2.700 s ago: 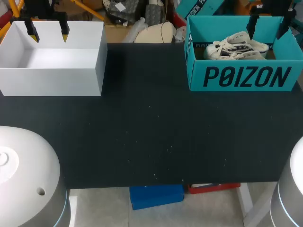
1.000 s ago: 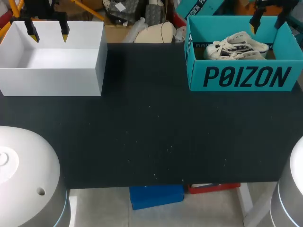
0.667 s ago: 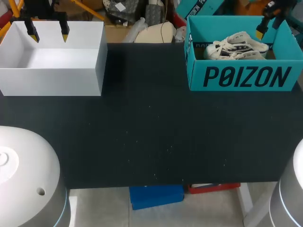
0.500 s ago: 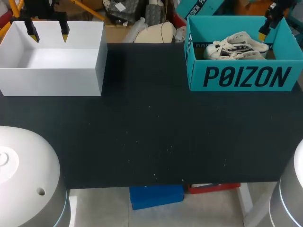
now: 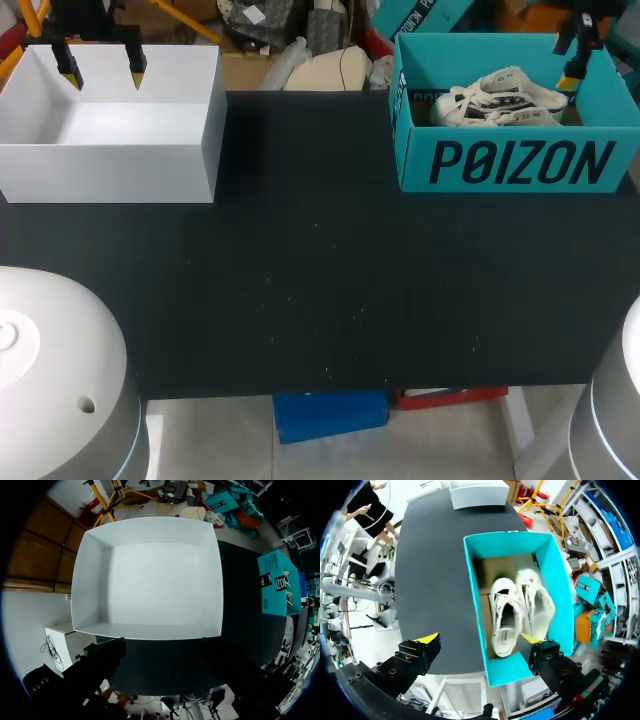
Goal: Take the shoe out of the shoebox, open the shoe tongue, remove and reinsert the insole, then place the shoe into the shoebox
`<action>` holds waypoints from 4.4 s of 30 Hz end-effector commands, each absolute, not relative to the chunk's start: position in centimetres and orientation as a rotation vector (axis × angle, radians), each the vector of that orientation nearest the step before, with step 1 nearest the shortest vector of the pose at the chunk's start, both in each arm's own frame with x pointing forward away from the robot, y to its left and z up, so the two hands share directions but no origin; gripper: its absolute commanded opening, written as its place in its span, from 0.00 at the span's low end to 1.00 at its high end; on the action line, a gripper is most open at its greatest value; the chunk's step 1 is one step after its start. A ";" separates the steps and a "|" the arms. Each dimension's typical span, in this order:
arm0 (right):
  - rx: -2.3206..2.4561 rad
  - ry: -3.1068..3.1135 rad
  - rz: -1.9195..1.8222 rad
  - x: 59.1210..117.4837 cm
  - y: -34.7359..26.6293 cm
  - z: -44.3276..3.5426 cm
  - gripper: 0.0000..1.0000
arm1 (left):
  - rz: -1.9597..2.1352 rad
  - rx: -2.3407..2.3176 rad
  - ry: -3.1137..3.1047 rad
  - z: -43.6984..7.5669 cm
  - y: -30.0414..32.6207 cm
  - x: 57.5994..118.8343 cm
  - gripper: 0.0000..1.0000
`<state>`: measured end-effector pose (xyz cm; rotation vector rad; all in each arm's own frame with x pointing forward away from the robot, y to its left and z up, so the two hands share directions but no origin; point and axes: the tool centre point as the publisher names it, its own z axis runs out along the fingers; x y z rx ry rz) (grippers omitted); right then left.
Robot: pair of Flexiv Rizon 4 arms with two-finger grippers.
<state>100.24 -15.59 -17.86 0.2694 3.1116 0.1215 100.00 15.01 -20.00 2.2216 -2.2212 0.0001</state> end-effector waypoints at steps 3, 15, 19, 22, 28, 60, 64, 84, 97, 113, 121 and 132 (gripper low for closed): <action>-0.133 3.083 0.015 103.4 -15.2 -19.2 0.77 | 0.000 2.222 -2.221 -20.0 15.0 100.0 1.00; -0.174 3.048 0.015 106.8 -15.1 -25.0 0.55 | 0.000 2.222 -2.221 -20.0 15.0 100.0 1.00; -0.187 3.058 0.002 107.9 -15.0 -26.9 0.50 | 0.000 2.222 -2.221 -20.0 15.0 100.0 1.00; -0.195 3.069 -0.002 108.5 -15.0 -28.4 0.60 | 0.000 2.222 -2.221 -20.0 15.0 100.0 1.00; -0.178 3.107 -0.033 109.1 -15.9 -31.0 0.49 | 0.000 2.222 -2.221 -20.0 15.0 100.0 1.00; -0.050 3.145 -0.041 112.1 -18.4 -37.9 0.39 | 0.000 2.222 -2.221 -20.0 15.0 100.0 1.00; -0.029 3.151 -0.031 111.9 -18.4 -39.1 0.38 | 0.000 2.222 -2.221 -20.0 15.0 100.0 1.00; -0.051 3.148 -0.044 111.2 -17.8 -41.4 0.00 | 0.000 2.222 -2.221 -20.0 15.0 100.0 1.00; -0.066 3.104 -0.121 111.1 -17.7 -35.6 0.00 | 0.000 2.222 -2.221 -20.0 15.0 100.0 1.00; -0.046 3.082 -0.203 108.8 -16.6 -19.3 0.00 | 0.000 2.222 -2.221 -20.0 15.0 100.0 1.00; -0.070 3.033 -0.273 105.2 -13.4 -12.5 0.00 | 0.000 2.222 -2.221 -20.0 15.0 100.0 1.00; -0.129 2.951 -0.265 96.2 -4.8 -10.8 0.00 | 0.000 2.222 -2.221 -20.0 15.0 100.0 1.00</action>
